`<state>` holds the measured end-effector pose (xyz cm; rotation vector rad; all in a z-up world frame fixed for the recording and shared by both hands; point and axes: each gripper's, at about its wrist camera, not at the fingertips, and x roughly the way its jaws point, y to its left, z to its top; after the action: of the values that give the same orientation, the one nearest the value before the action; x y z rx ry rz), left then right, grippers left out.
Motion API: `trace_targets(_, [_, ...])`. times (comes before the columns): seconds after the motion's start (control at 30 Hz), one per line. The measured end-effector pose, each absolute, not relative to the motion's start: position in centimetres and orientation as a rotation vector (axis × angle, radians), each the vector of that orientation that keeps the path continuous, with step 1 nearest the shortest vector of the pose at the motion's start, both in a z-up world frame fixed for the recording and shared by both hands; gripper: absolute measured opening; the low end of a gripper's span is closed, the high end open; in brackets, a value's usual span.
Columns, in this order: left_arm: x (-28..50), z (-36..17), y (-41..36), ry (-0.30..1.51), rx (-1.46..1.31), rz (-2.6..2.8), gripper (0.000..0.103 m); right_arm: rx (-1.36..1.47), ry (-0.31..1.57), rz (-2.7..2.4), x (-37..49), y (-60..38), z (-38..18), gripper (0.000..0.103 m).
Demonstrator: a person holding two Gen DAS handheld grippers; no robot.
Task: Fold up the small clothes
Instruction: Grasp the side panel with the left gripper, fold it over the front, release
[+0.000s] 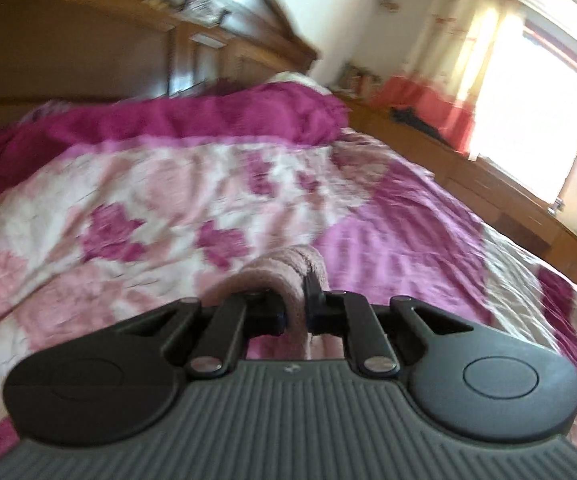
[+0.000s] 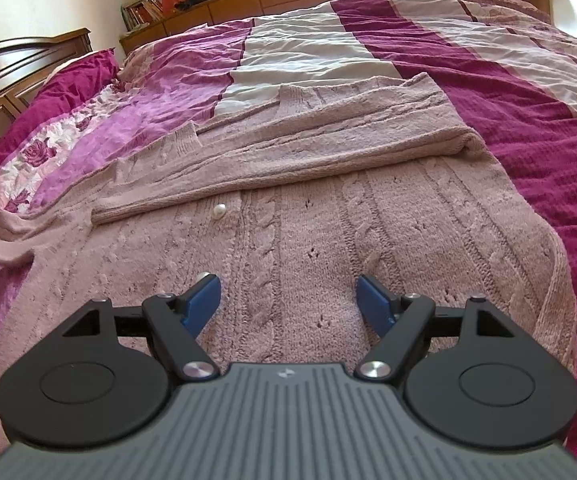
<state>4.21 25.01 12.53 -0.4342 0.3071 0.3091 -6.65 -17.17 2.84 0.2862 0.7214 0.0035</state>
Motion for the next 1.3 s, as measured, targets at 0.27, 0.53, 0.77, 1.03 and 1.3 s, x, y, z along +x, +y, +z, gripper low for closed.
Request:
trace_targets(0.27, [4.9,15.3,17.1,0.270,-0.344,0.153,0.012,0.341,0.712,0.017,-7.1,-18.0,3.3,0.081])
trace_targets(0.53, [5.9,15.9,11.1,0.290,-0.311,0.058,0.012,0.394,0.680,0.015,-7.8,-19.7,4.7,0.081])
trace_targets(0.77, [6.8,14.3,6.6,0.352,-0.275,0.001,0.012,0.432,0.652,-0.009,-8.4,-21.5,5.2,0.081])
trace_targets(1.03, [7.7,10.8,2.5,0.452,-0.209,-0.038,0.012,0.475,0.638,-0.027,-8.9,-23.3,4.9,0.081])
trace_targets(1.3, [7.5,7.7,0.0,0.540,-0.138,-0.083,0.012,0.505,0.645,-0.037,-8.9,-24.0,4.2,0.081])
